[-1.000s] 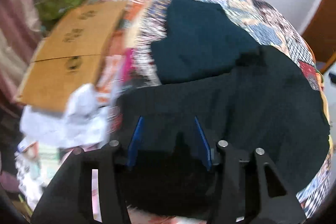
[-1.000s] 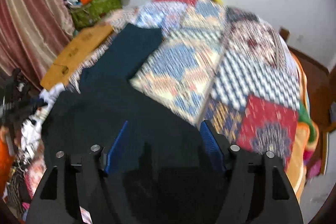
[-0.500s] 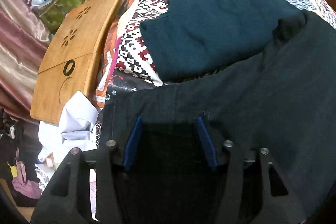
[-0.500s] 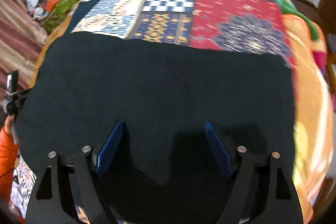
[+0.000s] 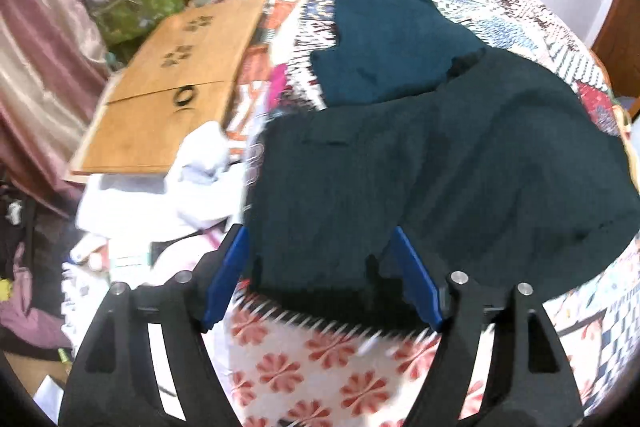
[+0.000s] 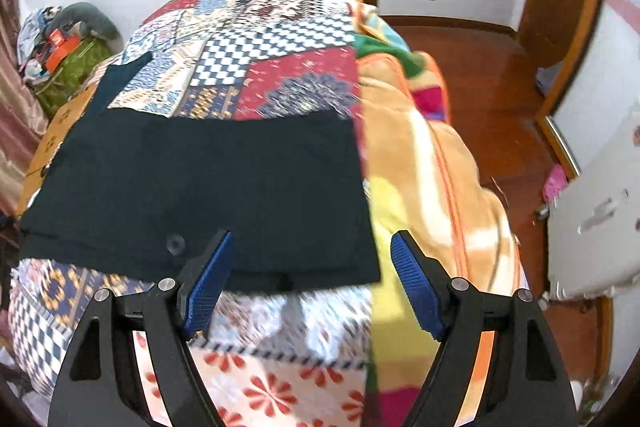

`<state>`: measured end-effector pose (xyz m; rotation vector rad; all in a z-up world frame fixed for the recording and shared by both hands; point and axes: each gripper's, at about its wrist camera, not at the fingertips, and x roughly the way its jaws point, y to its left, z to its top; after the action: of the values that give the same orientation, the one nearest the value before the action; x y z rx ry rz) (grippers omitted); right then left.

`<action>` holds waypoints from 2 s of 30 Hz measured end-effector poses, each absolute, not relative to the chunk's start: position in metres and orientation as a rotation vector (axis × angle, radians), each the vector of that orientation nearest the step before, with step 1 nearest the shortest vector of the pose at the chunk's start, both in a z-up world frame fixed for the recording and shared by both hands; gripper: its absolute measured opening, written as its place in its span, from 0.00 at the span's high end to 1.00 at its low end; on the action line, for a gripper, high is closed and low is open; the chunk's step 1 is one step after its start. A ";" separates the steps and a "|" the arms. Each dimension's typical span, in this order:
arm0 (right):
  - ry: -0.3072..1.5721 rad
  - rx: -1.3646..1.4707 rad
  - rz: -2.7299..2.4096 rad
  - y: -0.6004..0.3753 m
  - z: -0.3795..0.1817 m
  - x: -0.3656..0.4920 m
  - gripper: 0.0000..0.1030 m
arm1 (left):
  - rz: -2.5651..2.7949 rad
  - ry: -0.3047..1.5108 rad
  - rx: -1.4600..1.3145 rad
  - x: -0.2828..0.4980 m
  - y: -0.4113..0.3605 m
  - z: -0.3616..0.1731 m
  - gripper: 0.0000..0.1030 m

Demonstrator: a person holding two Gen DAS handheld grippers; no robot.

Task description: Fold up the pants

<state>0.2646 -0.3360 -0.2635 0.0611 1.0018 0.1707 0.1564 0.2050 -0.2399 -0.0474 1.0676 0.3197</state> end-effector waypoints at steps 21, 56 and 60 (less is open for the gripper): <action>1.020 0.208 0.103 -0.348 -0.293 0.253 0.49 | 0.415 1.167 -0.428 0.144 0.254 -0.302 0.66; 0.815 0.005 0.076 -0.347 -0.240 0.254 0.92 | 0.495 1.031 -0.240 0.145 0.243 -0.252 0.83; 0.929 0.045 0.080 -0.352 -0.279 0.259 0.91 | 0.458 1.139 -0.280 0.146 0.244 -0.294 0.80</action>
<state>0.2591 -0.3516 -0.2790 0.0452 0.9292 0.0801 0.1460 0.2441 -0.2943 -0.2798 1.1389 0.4584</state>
